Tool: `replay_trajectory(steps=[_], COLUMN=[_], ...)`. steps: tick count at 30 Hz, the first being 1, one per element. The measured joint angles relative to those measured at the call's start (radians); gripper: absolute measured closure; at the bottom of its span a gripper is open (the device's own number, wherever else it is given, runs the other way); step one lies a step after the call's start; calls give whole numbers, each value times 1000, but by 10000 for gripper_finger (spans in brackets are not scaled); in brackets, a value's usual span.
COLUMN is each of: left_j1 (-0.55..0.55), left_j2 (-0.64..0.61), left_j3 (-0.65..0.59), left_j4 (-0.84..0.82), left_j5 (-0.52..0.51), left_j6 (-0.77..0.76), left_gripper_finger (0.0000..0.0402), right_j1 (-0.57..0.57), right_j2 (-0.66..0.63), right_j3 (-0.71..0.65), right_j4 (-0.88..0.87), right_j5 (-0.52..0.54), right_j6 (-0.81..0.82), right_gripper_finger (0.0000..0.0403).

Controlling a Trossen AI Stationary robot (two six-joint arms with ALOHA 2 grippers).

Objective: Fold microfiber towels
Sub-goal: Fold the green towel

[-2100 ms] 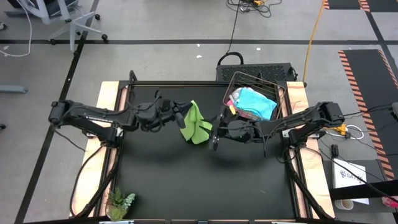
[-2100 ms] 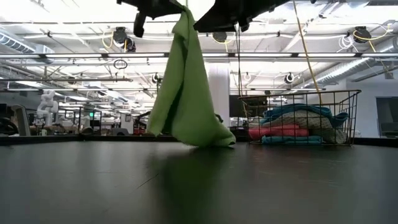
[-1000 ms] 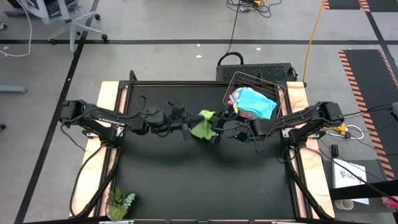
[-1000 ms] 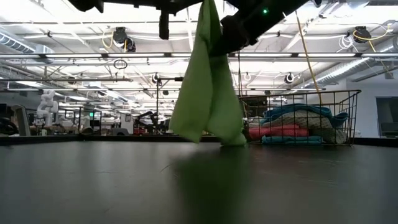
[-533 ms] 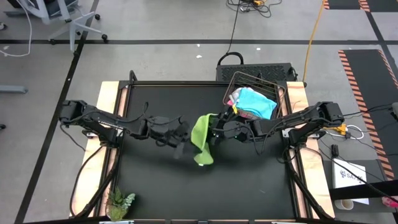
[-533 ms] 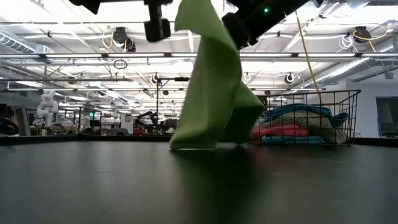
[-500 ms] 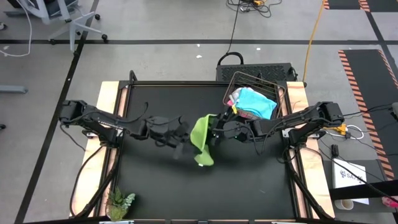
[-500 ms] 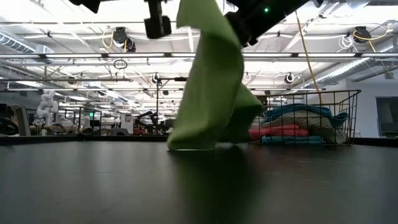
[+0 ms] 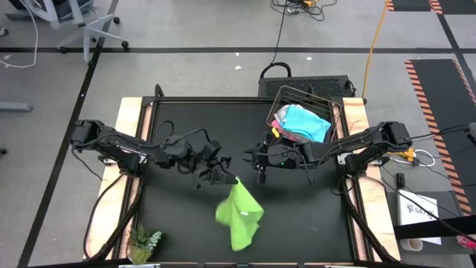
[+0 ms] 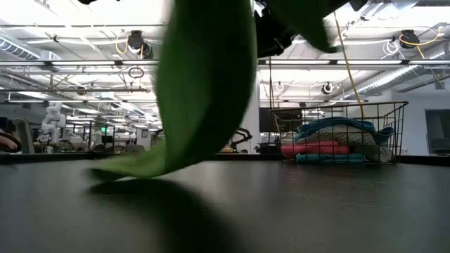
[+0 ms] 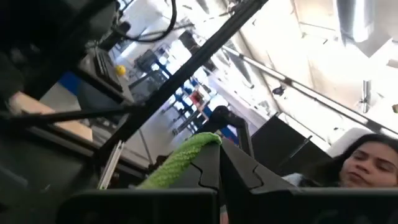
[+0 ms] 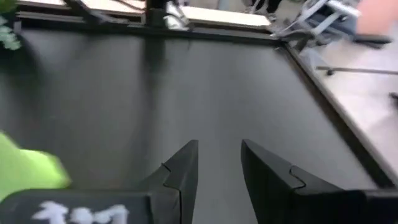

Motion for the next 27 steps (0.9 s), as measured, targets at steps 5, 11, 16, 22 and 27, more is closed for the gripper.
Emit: replay_trajectory(steps=[5, 11, 16, 22, 27], left_j1=[22, 32, 52, 101, 145], left_j2=[0, 0, 0, 0, 0], left_j3=[0, 0, 0, 0, 0], left_j4=[8, 9, 4, -47, -47], left_j5=[-14, 48, 30, -57, -168], left_j6=[-20, -84, -95, -20, 52], left_gripper_finger=[394, 397, 394, 394, 398], right_j1=[33, 103, 149, 161, 161], right_j2=[0, 0, 5, 6, 7], right_j3=[0, 0, 0, 0, 0], right_j4=[-50, -172, -167, -70, -102], right_j5=[-16, -13, -8, 8, 7], right_j6=[6, -1, 40, 39, 40], right_gripper_finger=[291, 310, 324, 326, 326])
